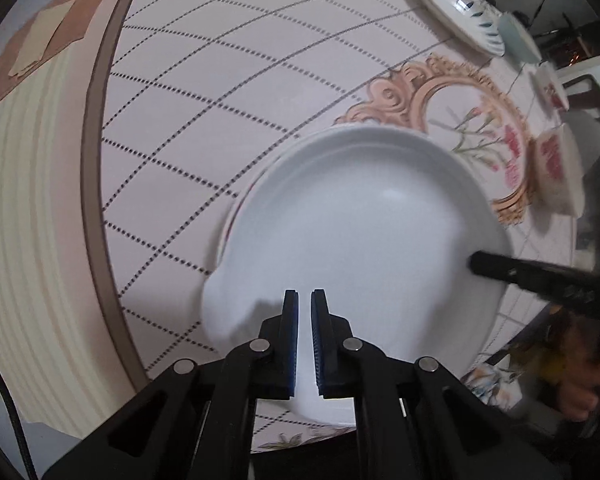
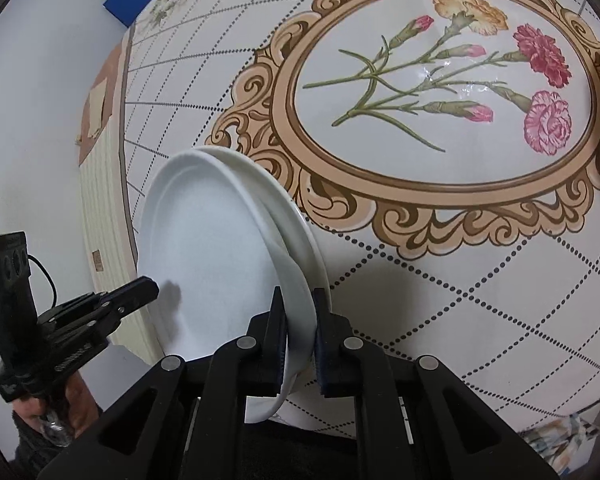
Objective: Organize plates and bowls
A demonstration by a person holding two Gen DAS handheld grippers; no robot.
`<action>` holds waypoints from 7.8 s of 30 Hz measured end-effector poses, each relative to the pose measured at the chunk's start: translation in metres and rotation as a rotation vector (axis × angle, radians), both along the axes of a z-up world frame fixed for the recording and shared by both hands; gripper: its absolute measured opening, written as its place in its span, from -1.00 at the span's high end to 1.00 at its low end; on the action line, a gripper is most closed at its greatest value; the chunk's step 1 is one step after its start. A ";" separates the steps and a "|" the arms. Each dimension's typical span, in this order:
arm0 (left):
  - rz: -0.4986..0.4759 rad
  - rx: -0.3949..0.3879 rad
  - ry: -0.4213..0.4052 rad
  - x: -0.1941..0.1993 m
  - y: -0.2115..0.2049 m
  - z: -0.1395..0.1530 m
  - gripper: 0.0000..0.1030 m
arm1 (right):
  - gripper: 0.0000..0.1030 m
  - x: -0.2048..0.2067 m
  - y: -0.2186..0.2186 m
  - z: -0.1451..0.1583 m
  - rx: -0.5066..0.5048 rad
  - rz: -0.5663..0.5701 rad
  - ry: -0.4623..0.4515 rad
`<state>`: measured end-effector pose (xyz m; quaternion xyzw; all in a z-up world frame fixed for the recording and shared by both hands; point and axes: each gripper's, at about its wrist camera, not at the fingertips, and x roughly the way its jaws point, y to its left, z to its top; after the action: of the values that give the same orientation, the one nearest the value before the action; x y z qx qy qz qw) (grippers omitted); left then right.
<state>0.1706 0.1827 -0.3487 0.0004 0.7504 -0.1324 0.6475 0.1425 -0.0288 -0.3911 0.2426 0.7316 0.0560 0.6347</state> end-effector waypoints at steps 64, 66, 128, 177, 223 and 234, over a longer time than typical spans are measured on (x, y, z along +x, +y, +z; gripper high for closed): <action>-0.191 -0.059 -0.078 0.338 -0.245 -0.054 0.21 | 0.18 0.263 -0.251 -0.014 -0.098 -0.289 -0.098; -0.207 -0.050 -0.070 0.339 -0.251 -0.054 0.29 | 0.46 0.267 -0.252 -0.017 -0.076 -0.288 -0.105; -0.002 -0.102 -0.334 0.157 -0.087 0.097 0.69 | 0.72 0.122 -0.124 0.138 -0.083 -0.079 -0.319; 0.114 -0.013 -0.176 -0.009 0.043 -0.001 0.69 | 0.72 -0.016 0.007 0.033 -0.055 0.080 -0.158; 0.040 0.173 -0.039 0.003 0.005 -0.014 0.60 | 0.30 0.005 0.045 0.032 -0.333 0.200 0.027; 0.052 0.205 -0.163 -0.018 0.005 0.040 -0.17 | -1.00 -0.011 0.075 0.076 -0.412 0.284 -0.099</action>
<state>0.1523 0.1874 -0.3085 0.0579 0.7047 -0.0375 0.7061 0.1319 0.0464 -0.3155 -0.0003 0.7223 0.0063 0.6916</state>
